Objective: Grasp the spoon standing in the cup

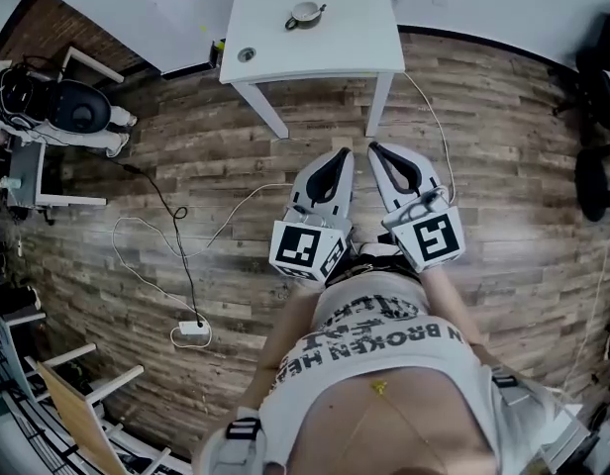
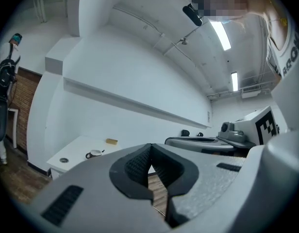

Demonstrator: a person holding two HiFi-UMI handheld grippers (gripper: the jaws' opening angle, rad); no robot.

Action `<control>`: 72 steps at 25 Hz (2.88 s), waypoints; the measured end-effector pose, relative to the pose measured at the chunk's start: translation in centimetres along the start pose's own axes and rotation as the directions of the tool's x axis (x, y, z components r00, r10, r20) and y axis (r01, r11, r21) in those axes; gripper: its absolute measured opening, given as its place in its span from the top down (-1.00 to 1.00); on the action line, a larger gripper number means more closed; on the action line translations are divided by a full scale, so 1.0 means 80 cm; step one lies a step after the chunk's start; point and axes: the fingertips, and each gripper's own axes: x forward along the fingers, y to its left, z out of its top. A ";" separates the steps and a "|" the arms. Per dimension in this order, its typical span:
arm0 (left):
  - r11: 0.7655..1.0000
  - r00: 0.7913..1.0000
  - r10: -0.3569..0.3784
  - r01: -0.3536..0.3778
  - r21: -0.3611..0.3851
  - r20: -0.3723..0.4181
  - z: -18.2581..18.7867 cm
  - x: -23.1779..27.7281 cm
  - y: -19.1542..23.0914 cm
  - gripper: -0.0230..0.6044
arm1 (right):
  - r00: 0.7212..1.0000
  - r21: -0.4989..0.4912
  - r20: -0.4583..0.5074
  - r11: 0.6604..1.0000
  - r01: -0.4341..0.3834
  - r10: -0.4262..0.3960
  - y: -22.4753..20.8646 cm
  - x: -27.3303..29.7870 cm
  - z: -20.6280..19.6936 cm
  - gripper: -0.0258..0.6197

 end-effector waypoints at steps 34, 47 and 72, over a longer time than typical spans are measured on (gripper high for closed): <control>0.996 0.995 -0.087 0.086 -0.030 -0.044 0.023 0.201 0.277 0.93 | 0.997 0.025 -0.038 0.998 0.066 -0.065 -0.109 0.327 -0.031 0.90; 0.998 0.998 0.056 -0.057 -0.025 -0.028 0.046 0.369 0.345 0.93 | 0.996 0.001 -0.027 0.996 -0.085 0.085 -0.253 0.448 -0.031 0.90; 0.999 0.995 -0.027 0.029 0.016 -0.098 0.045 0.506 0.430 0.93 | 0.996 0.034 -0.084 0.999 0.003 0.000 -0.354 0.559 -0.065 0.90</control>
